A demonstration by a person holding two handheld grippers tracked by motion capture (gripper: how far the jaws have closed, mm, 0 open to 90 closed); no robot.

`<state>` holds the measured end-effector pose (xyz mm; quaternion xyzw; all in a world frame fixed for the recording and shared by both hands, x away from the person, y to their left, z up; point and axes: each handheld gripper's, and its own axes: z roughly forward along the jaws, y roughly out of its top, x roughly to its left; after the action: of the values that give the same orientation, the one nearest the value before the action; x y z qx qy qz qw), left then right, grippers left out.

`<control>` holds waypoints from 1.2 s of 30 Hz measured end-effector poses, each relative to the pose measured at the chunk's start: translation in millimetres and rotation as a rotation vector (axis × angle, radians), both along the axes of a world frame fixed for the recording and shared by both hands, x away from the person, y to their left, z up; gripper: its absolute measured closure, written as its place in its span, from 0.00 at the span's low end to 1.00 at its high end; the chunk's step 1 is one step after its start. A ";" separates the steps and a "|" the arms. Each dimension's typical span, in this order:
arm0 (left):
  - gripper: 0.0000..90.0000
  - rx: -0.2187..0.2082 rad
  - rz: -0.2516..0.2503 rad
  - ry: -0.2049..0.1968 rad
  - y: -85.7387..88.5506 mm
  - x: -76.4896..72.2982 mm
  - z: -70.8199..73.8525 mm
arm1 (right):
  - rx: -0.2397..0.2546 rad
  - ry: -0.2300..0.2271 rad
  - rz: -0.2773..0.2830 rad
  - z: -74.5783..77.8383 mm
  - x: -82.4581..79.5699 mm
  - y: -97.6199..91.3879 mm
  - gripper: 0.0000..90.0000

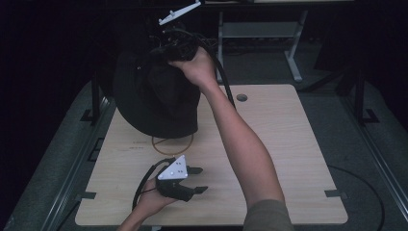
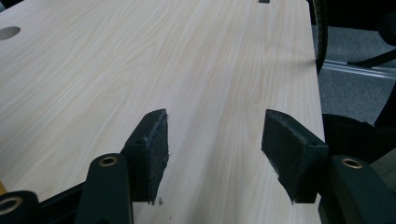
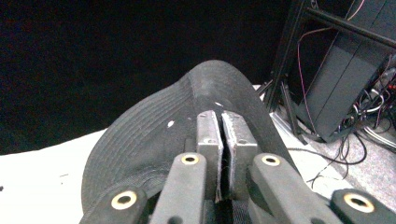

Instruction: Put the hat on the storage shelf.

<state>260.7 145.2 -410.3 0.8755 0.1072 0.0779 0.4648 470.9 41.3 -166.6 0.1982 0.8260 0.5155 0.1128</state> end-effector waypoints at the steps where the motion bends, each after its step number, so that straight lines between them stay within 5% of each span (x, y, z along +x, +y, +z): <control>1: 0.45 0.000 0.000 0.000 0.0 0.0 0.0 | -0.006 0.007 -0.002 -1.6 1.3 1.7 0.96; 10: 0.44 0.002 -0.008 -0.006 -3.3 -1.2 0.1 | -0.019 0.036 -0.009 -15.9 9.9 12.9 0.95; 14: 0.43 -0.002 -0.014 -0.003 -5.4 -2.6 -0.2 | -0.064 0.045 -0.003 -25.5 12.1 23.0 0.94; 16: 0.42 -0.005 -0.018 -0.007 -6.6 -4.0 0.3 | -0.101 0.051 0.005 -35.2 12.8 29.2 0.86; 20: 0.41 -0.004 -0.019 -0.002 -7.5 -4.7 0.4 | -0.092 0.081 0.012 -44.9 13.8 28.6 0.70; 26: 0.41 -0.001 -0.026 -0.003 -9.7 -4.3 0.1 | -0.041 0.089 0.020 -45.5 8.3 12.7 0.57; 36: 0.40 -0.005 -0.024 -0.002 -9.7 -7.0 -0.8 | 0.002 0.085 0.007 -50.4 -4.8 -26.9 0.50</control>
<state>253.7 135.5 -411.1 0.8755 0.0964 0.0727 0.4678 466.2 14.4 -217.0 0.2170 0.8302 0.5079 0.0758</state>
